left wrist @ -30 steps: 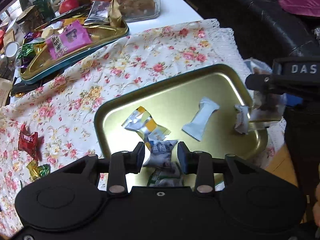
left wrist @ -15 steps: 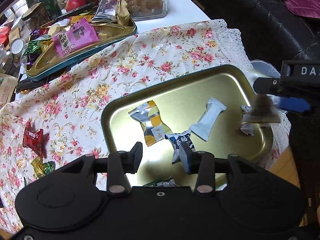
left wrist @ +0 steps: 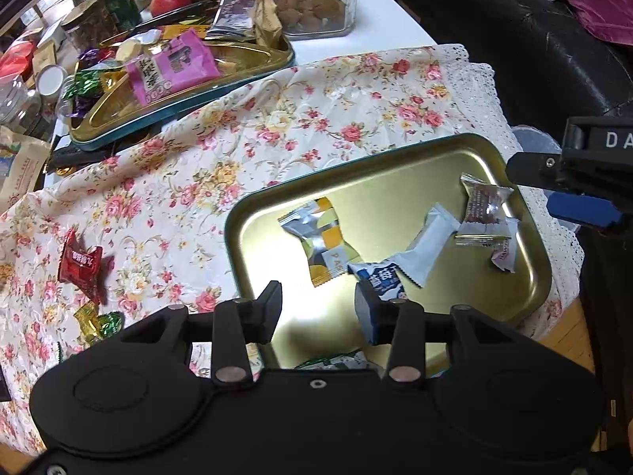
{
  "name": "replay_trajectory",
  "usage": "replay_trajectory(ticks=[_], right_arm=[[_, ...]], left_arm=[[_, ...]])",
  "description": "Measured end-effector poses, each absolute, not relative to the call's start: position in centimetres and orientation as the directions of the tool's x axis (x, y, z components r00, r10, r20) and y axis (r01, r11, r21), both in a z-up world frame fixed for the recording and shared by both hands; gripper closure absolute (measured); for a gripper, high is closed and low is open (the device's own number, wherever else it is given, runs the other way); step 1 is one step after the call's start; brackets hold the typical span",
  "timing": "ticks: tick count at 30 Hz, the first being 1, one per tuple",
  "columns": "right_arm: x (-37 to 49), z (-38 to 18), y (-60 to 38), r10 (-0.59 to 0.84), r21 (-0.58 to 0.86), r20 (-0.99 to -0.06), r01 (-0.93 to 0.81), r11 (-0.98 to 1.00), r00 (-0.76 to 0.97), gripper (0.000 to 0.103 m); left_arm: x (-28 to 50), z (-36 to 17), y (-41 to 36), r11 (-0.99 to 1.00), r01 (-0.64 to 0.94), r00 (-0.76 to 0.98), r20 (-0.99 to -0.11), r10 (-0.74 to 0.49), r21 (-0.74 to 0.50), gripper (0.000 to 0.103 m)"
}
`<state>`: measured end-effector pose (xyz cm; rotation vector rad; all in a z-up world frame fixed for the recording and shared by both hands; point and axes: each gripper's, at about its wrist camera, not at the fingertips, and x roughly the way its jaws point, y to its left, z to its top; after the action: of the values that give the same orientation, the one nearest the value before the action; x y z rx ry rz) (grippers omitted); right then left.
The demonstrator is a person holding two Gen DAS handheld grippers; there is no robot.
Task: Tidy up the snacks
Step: 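Open the right gripper to drop the clear packet while the left releases the blueberry packet, then move both grippers back over the remaining candies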
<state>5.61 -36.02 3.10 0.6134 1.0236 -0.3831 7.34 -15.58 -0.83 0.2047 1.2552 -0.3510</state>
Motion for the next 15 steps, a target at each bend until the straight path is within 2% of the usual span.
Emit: replay_trajectory(ticks=[15], right_arm=[[8.9,3.3,-28.2,0.087,0.313,-0.883,0.440,0.842,0.462,0.054]], left_arm=[[9.6,1.1,-7.1,0.979,0.200,0.340,-0.940,-0.043,0.027,0.053]])
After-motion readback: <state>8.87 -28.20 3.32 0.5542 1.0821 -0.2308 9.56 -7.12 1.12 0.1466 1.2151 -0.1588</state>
